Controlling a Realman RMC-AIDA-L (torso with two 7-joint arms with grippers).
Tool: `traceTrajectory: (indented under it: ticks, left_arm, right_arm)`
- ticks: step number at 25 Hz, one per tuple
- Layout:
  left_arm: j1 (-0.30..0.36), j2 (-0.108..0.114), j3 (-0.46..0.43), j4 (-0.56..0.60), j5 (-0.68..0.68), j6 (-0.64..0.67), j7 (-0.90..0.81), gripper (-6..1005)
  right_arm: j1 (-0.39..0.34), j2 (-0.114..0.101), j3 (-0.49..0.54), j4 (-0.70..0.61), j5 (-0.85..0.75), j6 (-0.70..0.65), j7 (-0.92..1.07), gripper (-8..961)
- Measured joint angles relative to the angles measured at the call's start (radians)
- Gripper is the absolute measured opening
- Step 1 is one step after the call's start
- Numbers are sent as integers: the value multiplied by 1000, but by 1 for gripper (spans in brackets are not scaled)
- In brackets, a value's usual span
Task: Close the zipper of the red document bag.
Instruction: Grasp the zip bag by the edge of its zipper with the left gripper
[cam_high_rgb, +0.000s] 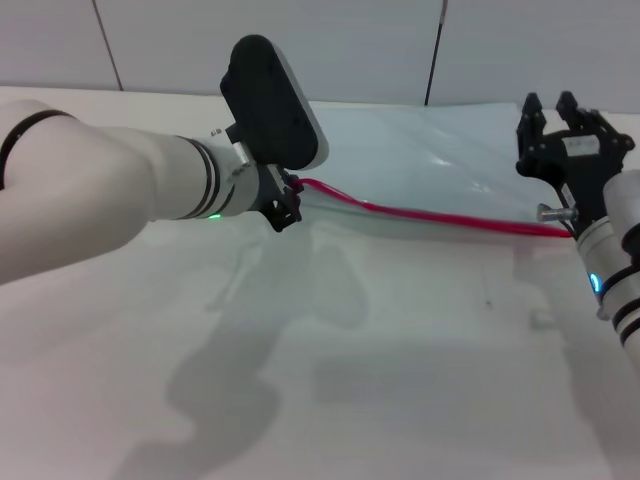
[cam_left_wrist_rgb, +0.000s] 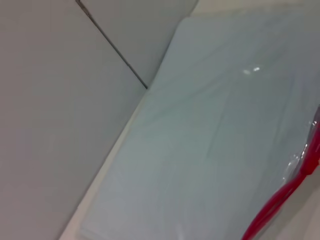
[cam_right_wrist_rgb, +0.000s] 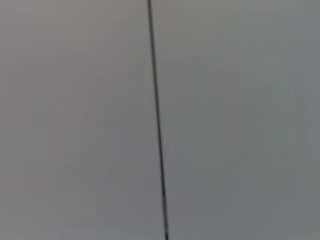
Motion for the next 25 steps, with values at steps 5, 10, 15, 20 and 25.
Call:
traceTrajectory:
  ticks: [5,10,15,20,25]
  left_arm:
    - [42,-1,-1,78,40,2,-6,35]
    - [99,-1,-2,183,71,2,-17,34]
    - [144,-2,-2,256,76,-2,-17,33]
    - [187,-4,5,310,110,-4,-17,33]
    - [212,-4,10,343,113,-8,-19,34]
  right_arm:
    - [-5,-44,0,-119,0,-11,-98,343]
    - [-6,-126,0,-264,-1,-59,-134,349]
    - [-4,-175,6,-339,-52,-153,-135,352]
    - [-4,-182,32,-351,-104,-255,-136,353]
    - [-6,-186,79,-359,-172,-383,-136,355]
